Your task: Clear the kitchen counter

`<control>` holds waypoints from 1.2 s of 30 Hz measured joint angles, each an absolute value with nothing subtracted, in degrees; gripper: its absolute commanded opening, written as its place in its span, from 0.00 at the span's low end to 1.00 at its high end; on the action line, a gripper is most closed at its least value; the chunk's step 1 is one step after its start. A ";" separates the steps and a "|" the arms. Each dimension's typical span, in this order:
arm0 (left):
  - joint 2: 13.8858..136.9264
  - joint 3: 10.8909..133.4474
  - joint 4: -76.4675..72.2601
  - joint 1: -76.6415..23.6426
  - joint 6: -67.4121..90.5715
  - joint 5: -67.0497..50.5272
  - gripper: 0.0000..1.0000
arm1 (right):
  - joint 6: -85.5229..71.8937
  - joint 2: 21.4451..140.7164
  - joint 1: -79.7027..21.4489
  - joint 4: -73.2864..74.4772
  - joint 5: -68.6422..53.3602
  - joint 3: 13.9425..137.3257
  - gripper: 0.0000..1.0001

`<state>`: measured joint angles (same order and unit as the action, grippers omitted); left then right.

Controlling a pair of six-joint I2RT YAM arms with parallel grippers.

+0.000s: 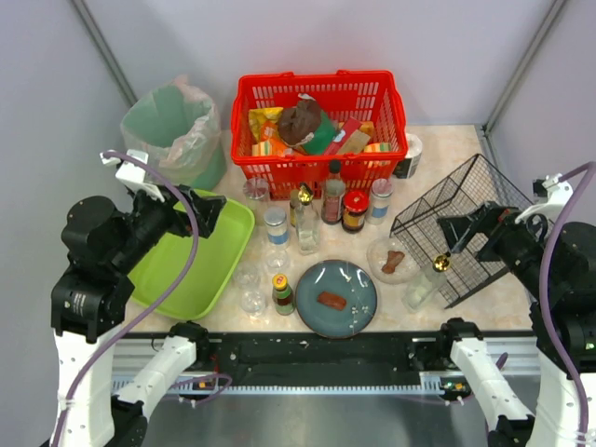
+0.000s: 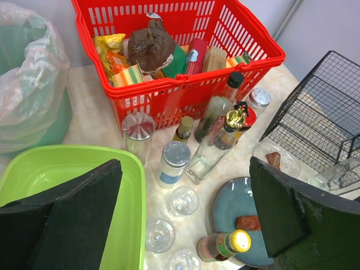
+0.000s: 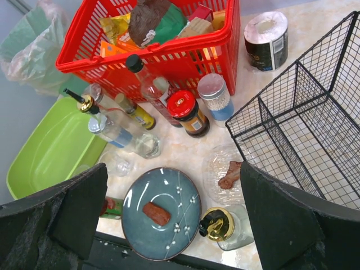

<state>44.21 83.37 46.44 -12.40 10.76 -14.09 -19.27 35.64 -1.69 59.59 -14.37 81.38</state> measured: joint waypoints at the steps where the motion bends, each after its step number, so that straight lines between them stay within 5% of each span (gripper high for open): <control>1: 44.10 83.22 46.46 -12.40 10.76 -14.04 0.98 | -19.20 35.64 -1.69 59.59 -14.68 81.38 0.99; 19: 40.49 75.48 42.68 -12.40 10.79 -19.20 0.98 | -14.26 37.69 -1.69 63.02 -22.79 80.66 0.96; 36: 43.00 72.93 39.31 -12.40 12.08 -20.10 0.98 | -11.60 34.41 -1.69 67.59 -18.15 69.95 0.93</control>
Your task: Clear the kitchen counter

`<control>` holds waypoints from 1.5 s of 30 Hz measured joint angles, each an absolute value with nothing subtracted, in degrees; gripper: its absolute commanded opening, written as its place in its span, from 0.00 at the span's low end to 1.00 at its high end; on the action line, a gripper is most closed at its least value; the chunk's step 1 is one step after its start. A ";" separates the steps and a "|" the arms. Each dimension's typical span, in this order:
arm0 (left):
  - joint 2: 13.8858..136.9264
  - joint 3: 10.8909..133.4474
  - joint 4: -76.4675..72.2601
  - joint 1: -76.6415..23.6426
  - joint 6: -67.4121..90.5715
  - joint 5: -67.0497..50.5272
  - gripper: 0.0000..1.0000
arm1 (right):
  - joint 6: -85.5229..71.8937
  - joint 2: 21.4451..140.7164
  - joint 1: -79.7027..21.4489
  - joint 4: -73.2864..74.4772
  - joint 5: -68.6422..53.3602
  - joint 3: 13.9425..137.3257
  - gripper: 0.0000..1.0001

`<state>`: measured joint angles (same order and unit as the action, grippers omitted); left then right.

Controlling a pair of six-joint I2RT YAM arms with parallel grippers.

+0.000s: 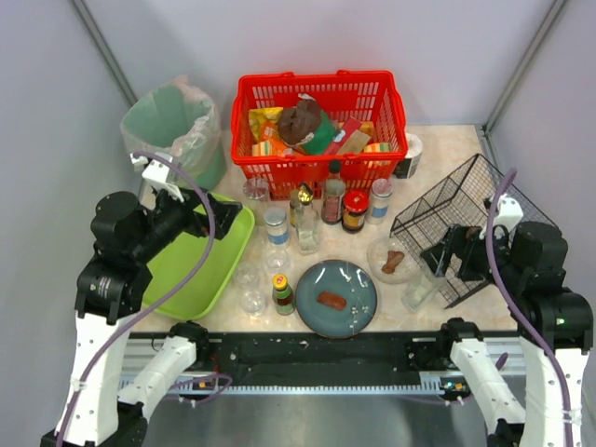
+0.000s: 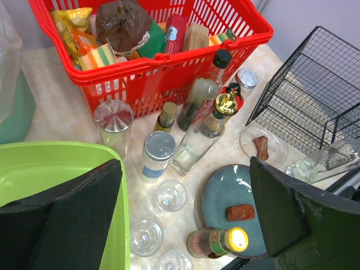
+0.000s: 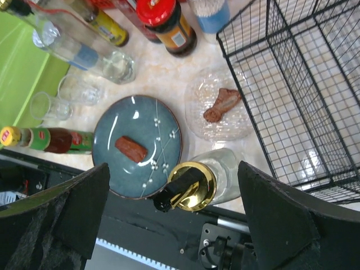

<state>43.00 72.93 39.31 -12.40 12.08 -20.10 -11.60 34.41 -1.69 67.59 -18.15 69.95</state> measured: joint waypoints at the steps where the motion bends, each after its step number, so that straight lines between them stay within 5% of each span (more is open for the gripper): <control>1: 43.35 72.66 39.27 -12.40 12.08 -20.08 0.98 | -11.57 33.82 -1.69 67.70 -18.46 68.75 0.93; 19: 44.53 67.77 37.67 -12.40 12.51 -18.44 0.98 | -11.73 20.14 -1.69 60.64 -20.51 54.74 0.72; 32: 44.64 67.33 36.80 -12.40 12.51 -18.35 0.98 | -11.75 22.06 -1.69 58.22 -19.46 54.74 0.55; 41: 44.80 67.35 36.58 -12.40 12.51 -18.68 0.98 | -11.84 27.88 -1.69 58.13 -15.94 55.83 0.02; 45: 45.17 67.64 36.42 -12.40 12.51 -18.87 0.98 | -12.21 29.08 -1.69 59.66 -15.20 57.10 0.00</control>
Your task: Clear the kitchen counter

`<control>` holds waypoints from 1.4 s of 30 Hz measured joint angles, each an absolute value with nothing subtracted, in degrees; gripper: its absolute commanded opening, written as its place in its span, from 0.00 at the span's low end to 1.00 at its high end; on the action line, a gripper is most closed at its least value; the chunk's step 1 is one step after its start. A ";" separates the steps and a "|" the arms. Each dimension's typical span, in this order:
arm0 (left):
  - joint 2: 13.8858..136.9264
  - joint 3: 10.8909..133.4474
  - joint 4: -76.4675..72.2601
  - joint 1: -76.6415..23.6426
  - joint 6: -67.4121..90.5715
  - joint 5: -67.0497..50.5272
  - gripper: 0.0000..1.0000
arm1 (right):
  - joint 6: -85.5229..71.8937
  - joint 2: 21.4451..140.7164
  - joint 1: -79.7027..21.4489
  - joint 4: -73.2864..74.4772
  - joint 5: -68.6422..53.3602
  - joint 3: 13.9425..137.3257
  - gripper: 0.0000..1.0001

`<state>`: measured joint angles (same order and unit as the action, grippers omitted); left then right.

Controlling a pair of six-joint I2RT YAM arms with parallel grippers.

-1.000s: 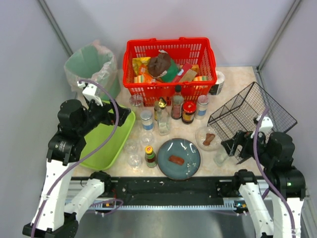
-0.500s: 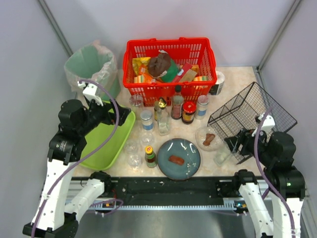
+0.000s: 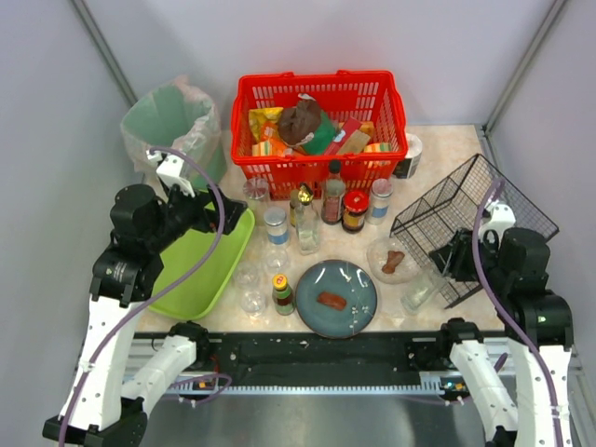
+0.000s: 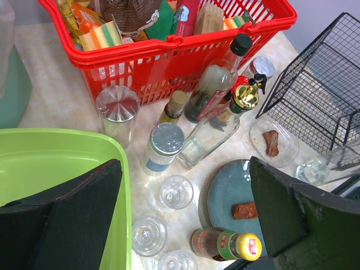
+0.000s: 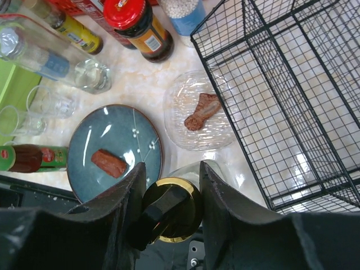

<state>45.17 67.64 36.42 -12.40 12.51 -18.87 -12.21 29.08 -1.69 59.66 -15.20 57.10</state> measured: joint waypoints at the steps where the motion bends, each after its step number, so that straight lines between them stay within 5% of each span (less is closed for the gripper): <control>1: 45.28 67.77 36.42 -12.40 12.51 -18.90 0.98 | -12.19 29.34 -1.69 60.18 -14.81 57.56 0.00; 17: 44.40 68.16 36.47 -12.40 12.49 -18.96 0.98 | -14.15 38.37 -1.69 64.27 -16.84 82.08 0.00; 26: 43.46 67.85 35.99 -12.40 12.82 -19.27 0.98 | -16.80 54.17 -1.69 65.71 -18.50 103.77 0.00; 42: 43.27 66.85 34.65 -12.40 13.63 -20.10 0.98 | -12.56 83.85 -0.60 66.06 5.54 134.30 0.00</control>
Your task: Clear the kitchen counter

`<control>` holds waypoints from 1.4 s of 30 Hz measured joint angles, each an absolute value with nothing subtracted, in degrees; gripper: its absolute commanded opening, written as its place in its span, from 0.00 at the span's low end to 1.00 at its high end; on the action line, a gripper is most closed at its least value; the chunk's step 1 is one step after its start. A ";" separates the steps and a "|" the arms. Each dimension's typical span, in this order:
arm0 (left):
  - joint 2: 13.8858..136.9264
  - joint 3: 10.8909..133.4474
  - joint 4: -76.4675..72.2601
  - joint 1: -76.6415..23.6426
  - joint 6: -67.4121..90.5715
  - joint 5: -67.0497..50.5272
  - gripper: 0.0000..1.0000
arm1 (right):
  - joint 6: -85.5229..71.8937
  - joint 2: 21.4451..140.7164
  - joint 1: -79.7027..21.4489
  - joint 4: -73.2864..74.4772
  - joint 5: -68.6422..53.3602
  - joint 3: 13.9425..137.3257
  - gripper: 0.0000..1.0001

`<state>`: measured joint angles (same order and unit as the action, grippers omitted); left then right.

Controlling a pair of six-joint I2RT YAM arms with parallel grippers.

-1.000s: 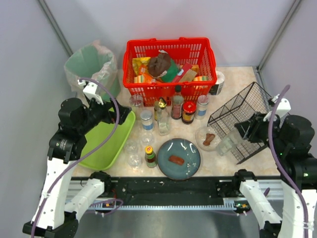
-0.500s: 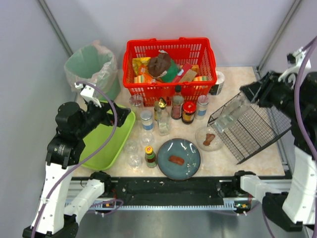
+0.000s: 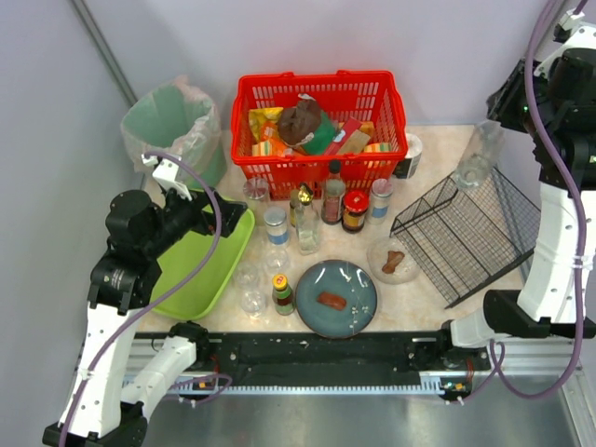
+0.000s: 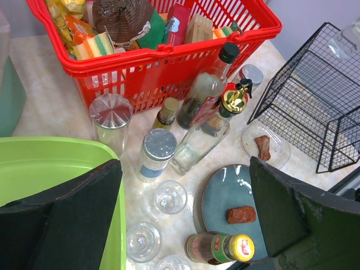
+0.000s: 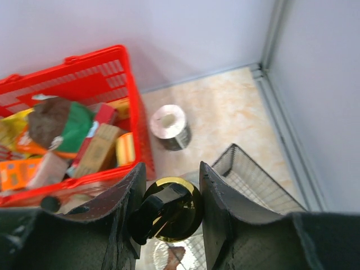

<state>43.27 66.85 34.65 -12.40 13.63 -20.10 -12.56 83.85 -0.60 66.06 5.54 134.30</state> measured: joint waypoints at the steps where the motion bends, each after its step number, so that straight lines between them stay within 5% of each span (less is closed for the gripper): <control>1: 43.27 66.83 34.59 -12.40 13.63 -20.12 0.98 | -12.08 84.20 0.05 66.06 6.70 134.28 0.00; 10: 43.29 66.22 34.17 -12.40 13.63 -20.21 0.99 | -8.29 83.59 5.58 61.76 9.41 128.97 0.00; 42: 43.62 66.02 34.22 -12.40 13.65 -21.26 0.98 | -5.89 71.18 18.83 31.22 -21.15 84.62 0.00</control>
